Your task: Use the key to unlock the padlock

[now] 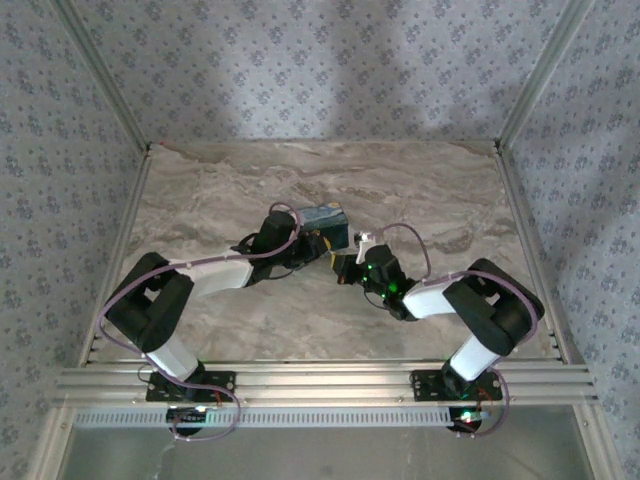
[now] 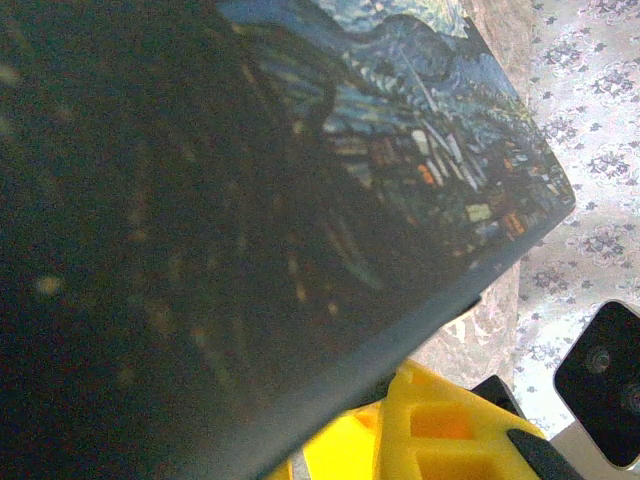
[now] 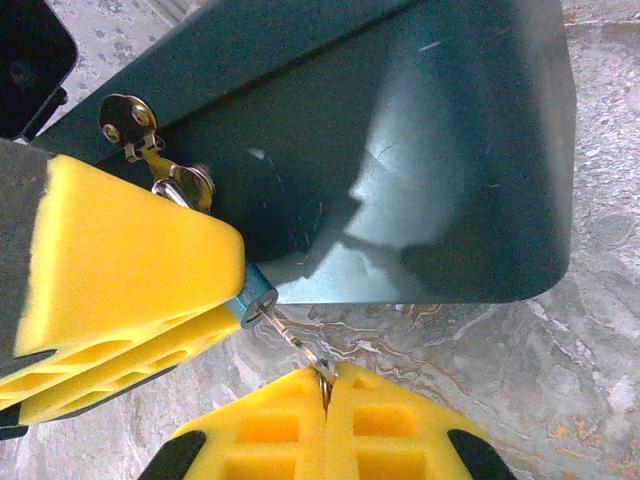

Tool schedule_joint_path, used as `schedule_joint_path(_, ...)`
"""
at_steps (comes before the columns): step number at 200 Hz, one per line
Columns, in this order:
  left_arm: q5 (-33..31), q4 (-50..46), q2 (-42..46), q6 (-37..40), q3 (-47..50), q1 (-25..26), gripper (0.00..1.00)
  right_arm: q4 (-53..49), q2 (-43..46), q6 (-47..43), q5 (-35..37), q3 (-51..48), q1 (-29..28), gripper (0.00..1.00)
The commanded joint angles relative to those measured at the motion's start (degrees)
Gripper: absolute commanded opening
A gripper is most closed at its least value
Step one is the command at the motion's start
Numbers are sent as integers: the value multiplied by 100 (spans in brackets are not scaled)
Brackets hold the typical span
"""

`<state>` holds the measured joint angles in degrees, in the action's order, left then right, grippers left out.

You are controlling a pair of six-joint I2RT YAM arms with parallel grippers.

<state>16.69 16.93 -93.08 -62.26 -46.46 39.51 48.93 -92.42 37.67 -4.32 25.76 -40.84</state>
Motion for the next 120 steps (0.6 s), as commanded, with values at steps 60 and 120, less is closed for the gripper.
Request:
schedule_joint_path(60, 230, 228, -4, -14, -178, 95, 13, 875, -347, -510, -292, 306, 128, 0)
schedule_joint_path(120, 247, 202, -11, -20, -163, 117, 13, 1131, -476, -665, -805, 646, 346, 0)
